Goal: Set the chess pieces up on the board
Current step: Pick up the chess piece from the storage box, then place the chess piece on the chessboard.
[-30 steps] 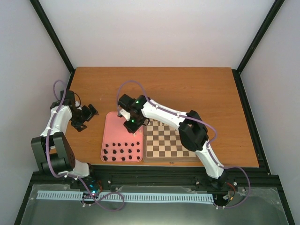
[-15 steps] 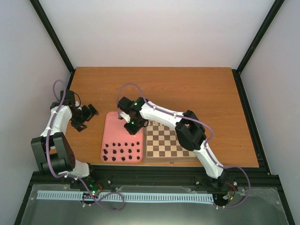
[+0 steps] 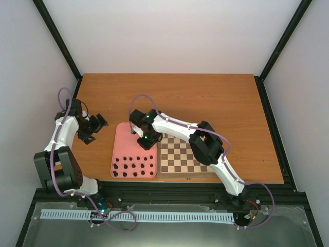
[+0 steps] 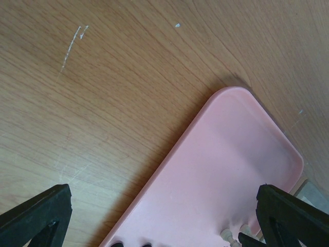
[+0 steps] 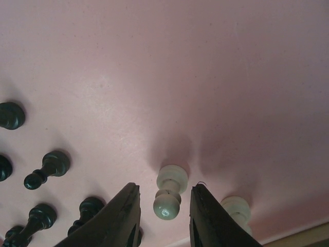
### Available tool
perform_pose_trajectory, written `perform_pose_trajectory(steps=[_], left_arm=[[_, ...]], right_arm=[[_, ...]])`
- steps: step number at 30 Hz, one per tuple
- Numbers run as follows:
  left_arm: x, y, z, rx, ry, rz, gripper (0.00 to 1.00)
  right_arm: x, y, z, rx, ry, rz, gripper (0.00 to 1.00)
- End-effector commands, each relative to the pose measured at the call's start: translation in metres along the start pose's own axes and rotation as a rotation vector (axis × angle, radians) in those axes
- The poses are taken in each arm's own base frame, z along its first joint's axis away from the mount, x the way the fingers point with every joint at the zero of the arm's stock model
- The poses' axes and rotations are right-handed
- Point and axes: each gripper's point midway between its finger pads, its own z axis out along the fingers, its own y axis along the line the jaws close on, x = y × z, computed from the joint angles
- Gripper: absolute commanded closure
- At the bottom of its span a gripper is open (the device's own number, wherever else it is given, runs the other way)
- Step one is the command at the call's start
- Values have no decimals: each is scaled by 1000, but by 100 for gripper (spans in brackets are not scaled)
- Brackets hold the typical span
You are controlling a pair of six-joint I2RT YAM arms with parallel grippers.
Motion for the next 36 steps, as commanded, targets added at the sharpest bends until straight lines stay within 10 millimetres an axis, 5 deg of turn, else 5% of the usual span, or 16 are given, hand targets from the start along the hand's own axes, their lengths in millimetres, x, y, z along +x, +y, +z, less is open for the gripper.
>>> perform_pose_trajectory(steps=[1,13,20,24,26,31,36], left_arm=[[-1,-3,-7,17,-16,18,0],[-1,-2,-6,11,-16,17,0],[-2,-3,-7,11,-20,17,0],[-3,-3,-8,9,-23,20,0],[-3,-3,-9,8,-23,20,0],[-5,-4,-10,10,-29,25,0],[-6,-6,-11,14,-30,32,0]], right_arm=[[5,4,10,4,27,-3,72],[-8,5,-7,17,-32,-19,89],[-48,-1,-81,90,-216,-30,90],[-50,-22,-128,107,-291,43,90],[-40,-42,-149,136,-312,95,90],[26,-99,-171,220,-278,248,90],[104,-143,-164,262,-195,408,90]])
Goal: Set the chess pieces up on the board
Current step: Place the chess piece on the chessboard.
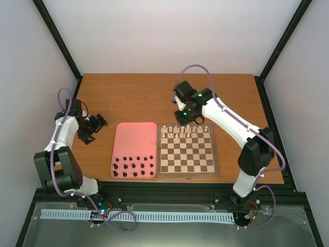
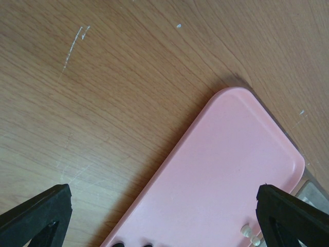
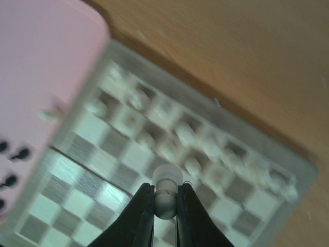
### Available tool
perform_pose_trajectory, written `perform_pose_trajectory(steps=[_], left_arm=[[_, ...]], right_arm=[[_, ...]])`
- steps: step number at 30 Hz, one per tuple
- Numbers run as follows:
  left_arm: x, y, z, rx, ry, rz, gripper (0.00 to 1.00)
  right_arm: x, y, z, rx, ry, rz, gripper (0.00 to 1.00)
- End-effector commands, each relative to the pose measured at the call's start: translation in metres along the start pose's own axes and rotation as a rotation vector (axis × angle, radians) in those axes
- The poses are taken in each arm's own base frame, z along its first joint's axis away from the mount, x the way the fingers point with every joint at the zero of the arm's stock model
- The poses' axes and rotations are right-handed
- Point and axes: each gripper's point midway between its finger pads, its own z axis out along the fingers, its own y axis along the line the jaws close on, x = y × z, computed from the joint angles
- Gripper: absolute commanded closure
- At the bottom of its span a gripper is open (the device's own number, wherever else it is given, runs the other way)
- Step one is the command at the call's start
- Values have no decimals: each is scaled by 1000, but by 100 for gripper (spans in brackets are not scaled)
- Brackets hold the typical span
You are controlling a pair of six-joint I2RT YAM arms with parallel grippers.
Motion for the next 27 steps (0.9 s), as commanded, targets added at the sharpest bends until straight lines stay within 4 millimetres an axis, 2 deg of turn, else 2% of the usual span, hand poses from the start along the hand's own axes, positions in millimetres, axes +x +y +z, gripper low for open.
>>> perform_pose_trajectory(steps=[1,5,10,16,27], left_arm=[[-6,-7,-10,17,-26,31,0],[-6,-7,-8,16,-19,30,0],[-6,-7,-8,17,-16,29,0],[-6,-6,-8,13,-17,29,0],[-6,-5,-9,6,-23,34,0]], right_arm=[[57,-46,7,70,97,122,90],[86,-72,10,70,119,196,90],[106,-86,28,68,170,224,90],[116,-90,50,77,220,216,90],[116,-101,71,104,243,222,90]])
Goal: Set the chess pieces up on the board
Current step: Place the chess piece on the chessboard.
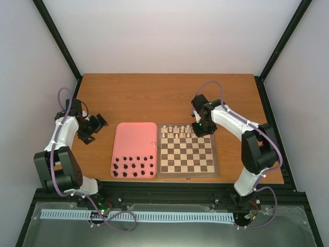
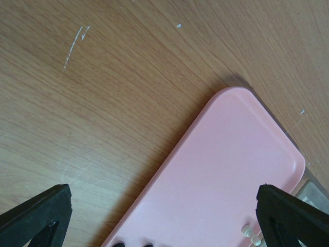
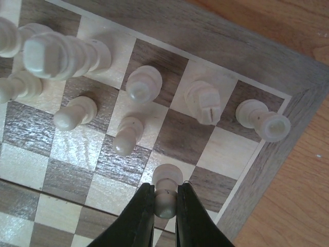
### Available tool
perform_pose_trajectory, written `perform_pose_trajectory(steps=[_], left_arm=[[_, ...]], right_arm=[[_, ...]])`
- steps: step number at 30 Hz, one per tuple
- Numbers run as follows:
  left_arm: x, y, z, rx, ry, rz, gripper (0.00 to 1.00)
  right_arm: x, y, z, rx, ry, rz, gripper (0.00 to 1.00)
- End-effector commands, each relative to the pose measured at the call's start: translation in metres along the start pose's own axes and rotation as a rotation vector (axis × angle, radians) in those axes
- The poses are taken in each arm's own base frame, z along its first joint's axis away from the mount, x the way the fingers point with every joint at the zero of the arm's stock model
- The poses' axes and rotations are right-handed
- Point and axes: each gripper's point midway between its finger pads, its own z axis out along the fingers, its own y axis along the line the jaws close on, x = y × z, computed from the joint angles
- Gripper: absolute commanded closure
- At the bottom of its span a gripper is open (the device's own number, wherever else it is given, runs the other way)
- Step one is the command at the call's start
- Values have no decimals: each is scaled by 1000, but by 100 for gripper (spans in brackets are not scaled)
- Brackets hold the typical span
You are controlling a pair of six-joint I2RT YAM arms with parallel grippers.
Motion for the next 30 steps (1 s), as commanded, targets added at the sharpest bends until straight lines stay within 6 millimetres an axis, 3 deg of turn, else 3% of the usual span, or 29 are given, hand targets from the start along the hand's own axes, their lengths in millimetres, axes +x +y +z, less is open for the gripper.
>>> perform_pose_trajectory(steps=[1,30], left_arm=[[-7,-5,-9,6,-24,31,0],[-6,-5,-7,6,-16,33,0]], right_arm=[[-5,-7,9,20,-6,5,90],[-10,-14,25,27,12,19,87]])
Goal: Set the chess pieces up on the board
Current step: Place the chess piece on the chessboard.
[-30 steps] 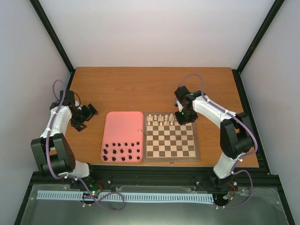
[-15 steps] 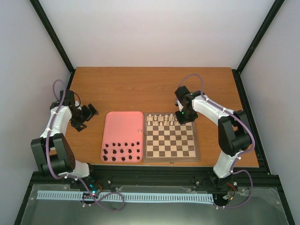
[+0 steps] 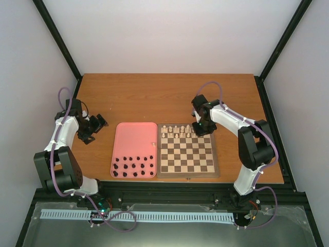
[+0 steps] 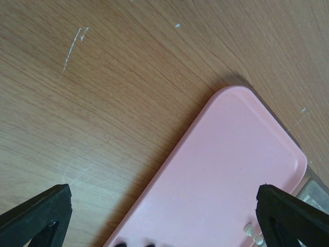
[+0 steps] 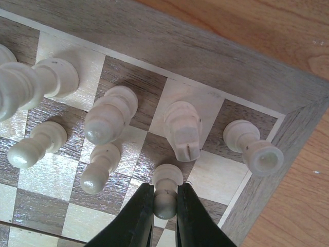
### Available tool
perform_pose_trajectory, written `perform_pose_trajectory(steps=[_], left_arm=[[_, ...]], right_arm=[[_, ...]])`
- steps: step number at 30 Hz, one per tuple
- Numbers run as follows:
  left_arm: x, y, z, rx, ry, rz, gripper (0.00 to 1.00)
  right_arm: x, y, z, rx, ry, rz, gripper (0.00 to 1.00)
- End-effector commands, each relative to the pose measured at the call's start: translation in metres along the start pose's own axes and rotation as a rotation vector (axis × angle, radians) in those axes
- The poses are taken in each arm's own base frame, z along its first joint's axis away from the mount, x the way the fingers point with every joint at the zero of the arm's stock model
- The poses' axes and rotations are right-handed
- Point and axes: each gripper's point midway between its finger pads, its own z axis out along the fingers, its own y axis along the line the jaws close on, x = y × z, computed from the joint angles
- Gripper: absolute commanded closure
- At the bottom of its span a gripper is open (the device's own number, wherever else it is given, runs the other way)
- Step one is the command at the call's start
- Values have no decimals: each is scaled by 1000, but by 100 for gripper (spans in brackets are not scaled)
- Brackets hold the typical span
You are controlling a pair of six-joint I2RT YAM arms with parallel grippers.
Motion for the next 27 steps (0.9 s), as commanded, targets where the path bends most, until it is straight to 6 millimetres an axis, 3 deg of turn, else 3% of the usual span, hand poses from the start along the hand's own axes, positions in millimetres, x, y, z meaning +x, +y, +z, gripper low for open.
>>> perform_pose_trajectory(steps=[1,12,20,24,27], left_arm=[[-6,-5,-6,6,-16,20,0],[-6,-6,-7,10,-14,20,0],[-6,-5,-7,10,-15,22,0],[-6,-6,-7,11,-16,22,0],[-5,-5,-7,10,-13,21,0]], right_arm=[[-3,-2,5,0,-1,0,87],[-4,-1,7,-4,-2,9,86],[-3,-1,2,-7,-11,5,77],[-4,-1,-12,-9,-30,9,77],[-7,-1,-37,-16,-72,19,73]])
